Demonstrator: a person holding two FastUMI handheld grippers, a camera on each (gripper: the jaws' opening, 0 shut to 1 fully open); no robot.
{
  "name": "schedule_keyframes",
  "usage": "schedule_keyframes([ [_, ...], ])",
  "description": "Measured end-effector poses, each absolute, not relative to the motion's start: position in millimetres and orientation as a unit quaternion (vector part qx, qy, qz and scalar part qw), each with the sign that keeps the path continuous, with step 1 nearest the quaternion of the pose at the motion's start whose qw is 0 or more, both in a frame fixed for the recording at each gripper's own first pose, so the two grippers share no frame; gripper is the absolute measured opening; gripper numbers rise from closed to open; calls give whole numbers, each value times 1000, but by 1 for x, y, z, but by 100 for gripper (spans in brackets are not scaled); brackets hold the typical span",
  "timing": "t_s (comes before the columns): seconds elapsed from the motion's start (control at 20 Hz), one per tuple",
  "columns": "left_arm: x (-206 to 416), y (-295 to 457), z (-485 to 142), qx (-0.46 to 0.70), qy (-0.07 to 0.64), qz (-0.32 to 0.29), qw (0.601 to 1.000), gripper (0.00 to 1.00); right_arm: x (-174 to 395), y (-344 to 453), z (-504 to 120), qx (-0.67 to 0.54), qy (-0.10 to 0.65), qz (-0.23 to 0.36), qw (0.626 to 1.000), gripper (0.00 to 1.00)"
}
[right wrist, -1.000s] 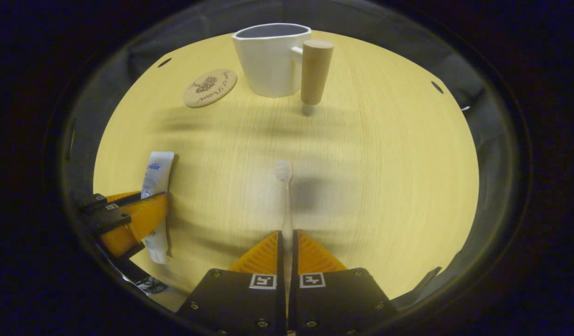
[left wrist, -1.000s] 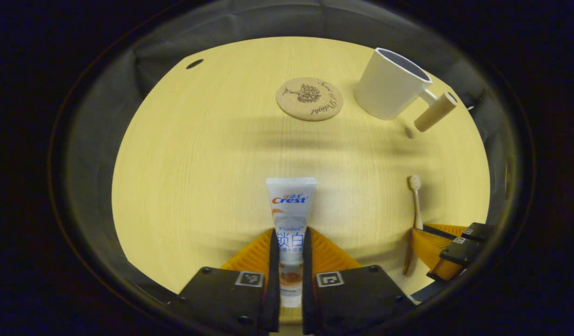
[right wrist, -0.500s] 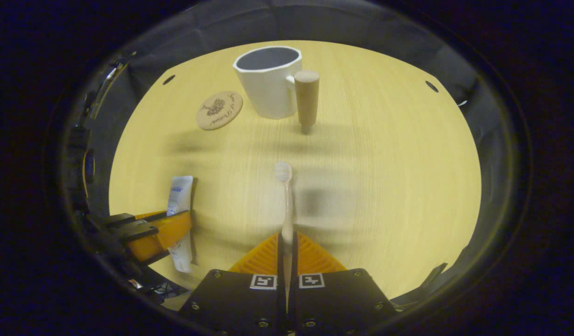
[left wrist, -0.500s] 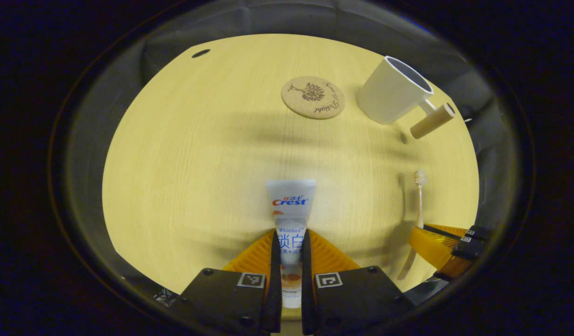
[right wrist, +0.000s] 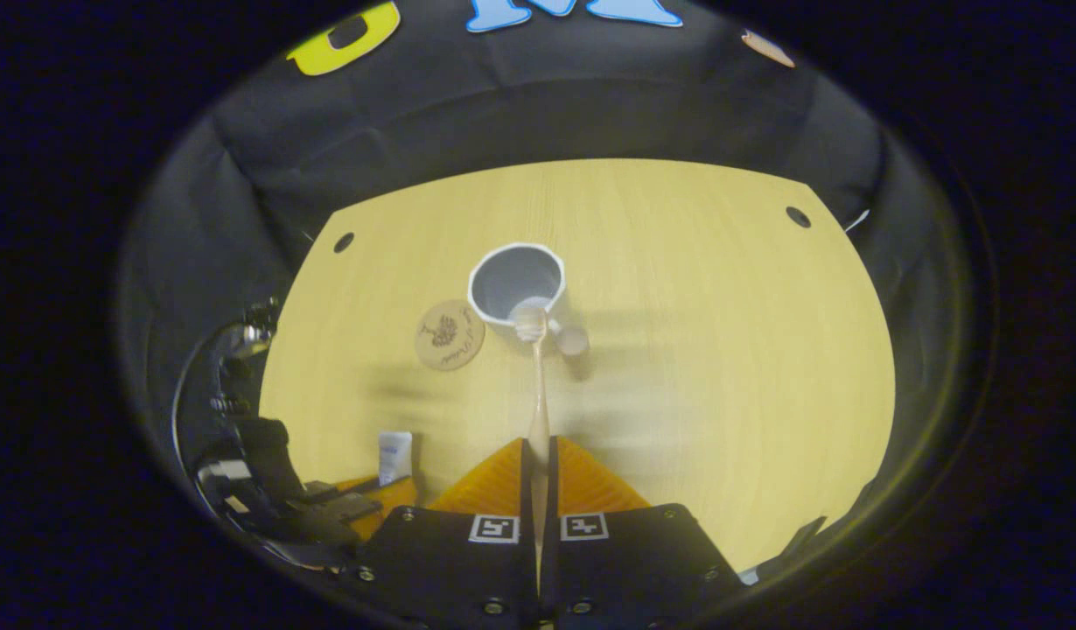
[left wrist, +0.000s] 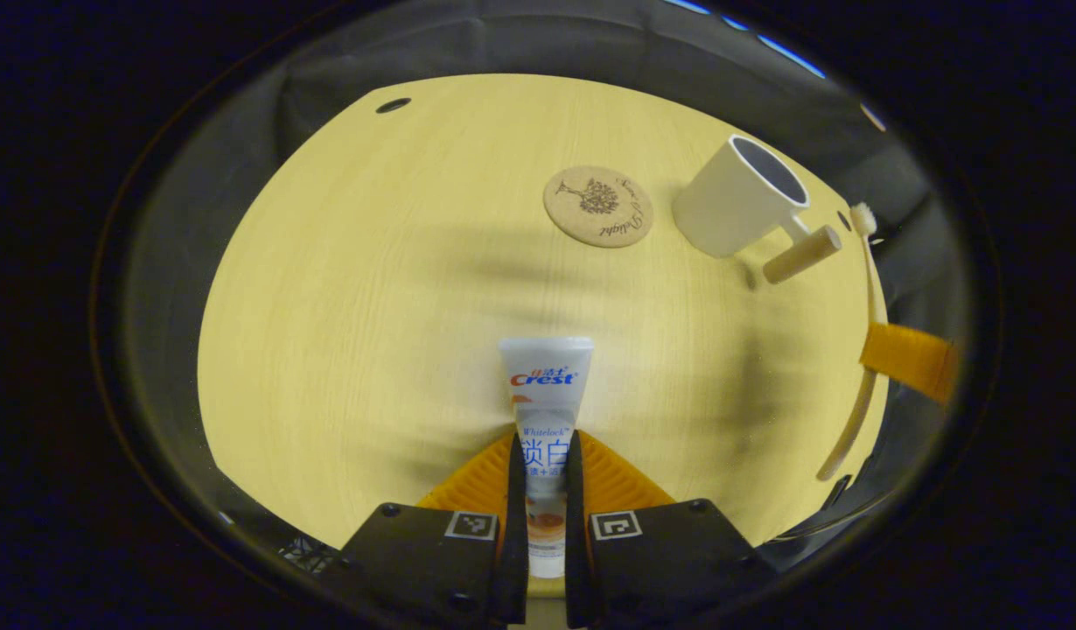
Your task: Put the toothbrush and toothpaste on the desktop into the cup, then pick up the cup and place it on the coaster on the desktop.
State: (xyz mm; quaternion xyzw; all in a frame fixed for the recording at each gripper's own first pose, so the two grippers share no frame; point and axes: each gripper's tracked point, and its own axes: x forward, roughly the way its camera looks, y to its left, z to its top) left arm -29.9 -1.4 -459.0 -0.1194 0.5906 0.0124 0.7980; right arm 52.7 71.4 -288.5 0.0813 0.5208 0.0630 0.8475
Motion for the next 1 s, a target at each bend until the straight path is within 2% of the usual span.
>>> schedule_keyframes([
  [0.5, -45, 12, -454, -129, 598, 25, 790, 25, 166, 73, -231, 124, 443, 54, 886, 2],
  [1.0, -52, 26, -457, -140, 605, 47, 782, 25, 236, 72, -247, 127, 398, 34, 908, 5],
])
